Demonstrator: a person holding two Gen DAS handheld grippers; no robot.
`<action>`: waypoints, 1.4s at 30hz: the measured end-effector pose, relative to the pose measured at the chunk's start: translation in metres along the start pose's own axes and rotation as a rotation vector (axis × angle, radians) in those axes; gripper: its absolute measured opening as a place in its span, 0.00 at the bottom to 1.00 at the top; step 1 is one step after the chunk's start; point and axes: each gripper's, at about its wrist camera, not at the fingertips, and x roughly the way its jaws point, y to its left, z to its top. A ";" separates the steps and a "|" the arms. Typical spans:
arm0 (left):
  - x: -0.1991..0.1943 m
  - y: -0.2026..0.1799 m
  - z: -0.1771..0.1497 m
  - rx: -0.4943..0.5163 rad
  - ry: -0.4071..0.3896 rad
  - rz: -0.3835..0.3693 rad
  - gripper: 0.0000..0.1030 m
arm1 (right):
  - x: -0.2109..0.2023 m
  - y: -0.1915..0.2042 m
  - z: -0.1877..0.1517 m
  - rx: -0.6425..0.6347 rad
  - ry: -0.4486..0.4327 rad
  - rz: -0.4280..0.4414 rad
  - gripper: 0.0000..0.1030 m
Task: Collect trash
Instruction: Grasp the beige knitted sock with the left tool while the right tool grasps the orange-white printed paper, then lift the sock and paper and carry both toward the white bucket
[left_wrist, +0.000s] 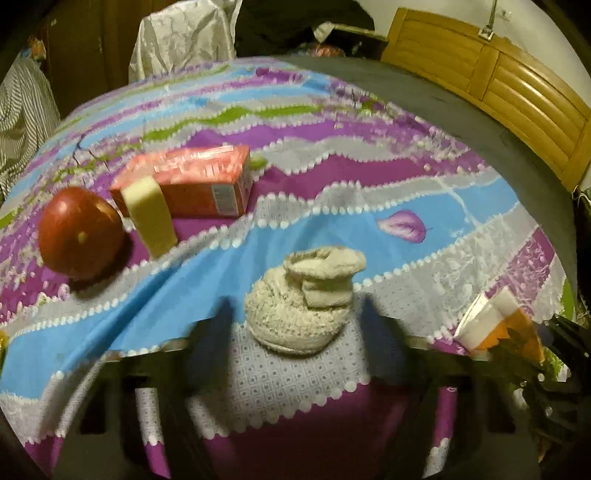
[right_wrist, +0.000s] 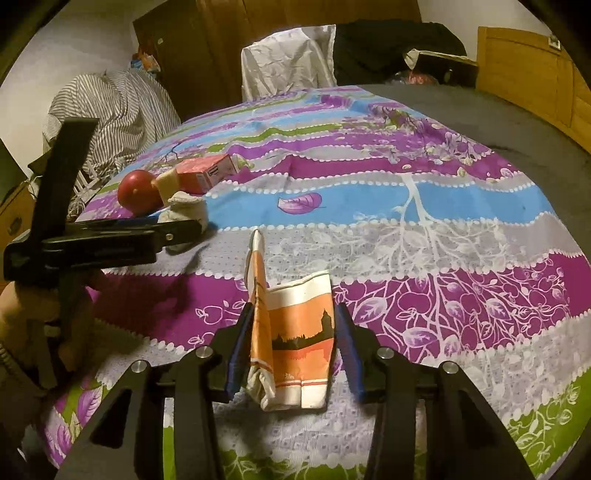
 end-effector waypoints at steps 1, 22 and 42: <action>0.002 0.000 -0.001 0.002 0.001 0.004 0.46 | 0.001 0.001 0.000 -0.005 0.000 -0.003 0.44; -0.196 0.062 -0.101 -0.181 -0.358 0.201 0.42 | -0.101 0.099 -0.006 -0.115 -0.316 -0.017 0.42; -0.320 0.045 -0.172 -0.242 -0.652 0.303 0.42 | -0.226 0.211 -0.031 -0.259 -0.606 -0.040 0.42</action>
